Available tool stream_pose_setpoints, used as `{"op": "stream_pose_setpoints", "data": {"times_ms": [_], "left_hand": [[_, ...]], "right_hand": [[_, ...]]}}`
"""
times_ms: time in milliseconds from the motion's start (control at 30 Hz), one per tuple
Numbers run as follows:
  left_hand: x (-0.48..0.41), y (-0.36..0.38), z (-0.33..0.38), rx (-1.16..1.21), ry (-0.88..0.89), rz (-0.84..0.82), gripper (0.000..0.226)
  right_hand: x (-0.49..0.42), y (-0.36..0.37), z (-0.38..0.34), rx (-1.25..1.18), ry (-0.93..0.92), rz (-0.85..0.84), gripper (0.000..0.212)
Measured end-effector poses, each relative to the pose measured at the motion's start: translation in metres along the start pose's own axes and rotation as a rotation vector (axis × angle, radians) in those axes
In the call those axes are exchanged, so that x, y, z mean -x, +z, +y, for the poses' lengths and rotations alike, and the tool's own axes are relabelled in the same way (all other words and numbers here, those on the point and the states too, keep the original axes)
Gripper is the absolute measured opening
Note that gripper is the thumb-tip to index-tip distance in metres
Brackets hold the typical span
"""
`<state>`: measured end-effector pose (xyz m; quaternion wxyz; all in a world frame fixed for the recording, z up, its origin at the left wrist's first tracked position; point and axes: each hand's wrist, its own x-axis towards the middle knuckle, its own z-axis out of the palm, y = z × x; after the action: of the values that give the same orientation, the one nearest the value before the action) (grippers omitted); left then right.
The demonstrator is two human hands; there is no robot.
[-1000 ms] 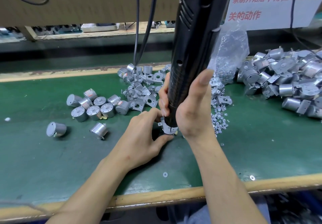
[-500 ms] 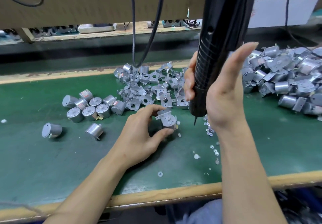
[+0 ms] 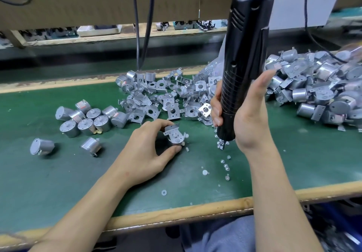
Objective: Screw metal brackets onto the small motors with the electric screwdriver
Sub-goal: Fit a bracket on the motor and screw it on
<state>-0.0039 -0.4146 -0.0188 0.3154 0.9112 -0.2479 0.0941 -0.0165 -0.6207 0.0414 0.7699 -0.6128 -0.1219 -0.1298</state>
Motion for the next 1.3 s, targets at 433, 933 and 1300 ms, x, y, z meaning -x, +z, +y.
{"op": "stream_pose_setpoints", "data": {"times_ms": [433, 933, 1300], "left_hand": [[0.000, 0.000, 0.004, 0.013, -0.006, 0.012, 0.037], [-0.001, -0.001, 0.006, 0.016, 0.009, 0.027, 0.034], [-0.001, -0.001, 0.006, 0.016, 0.011, 0.032, 0.034]], "right_hand": [[0.000, -0.002, 0.006, 0.002, 0.008, 0.010, 0.075], [-0.001, 0.011, 0.008, -0.058, 0.002, -0.060, 0.076], [0.001, 0.007, 0.008, -0.042, 0.008, -0.050, 0.073]]}}
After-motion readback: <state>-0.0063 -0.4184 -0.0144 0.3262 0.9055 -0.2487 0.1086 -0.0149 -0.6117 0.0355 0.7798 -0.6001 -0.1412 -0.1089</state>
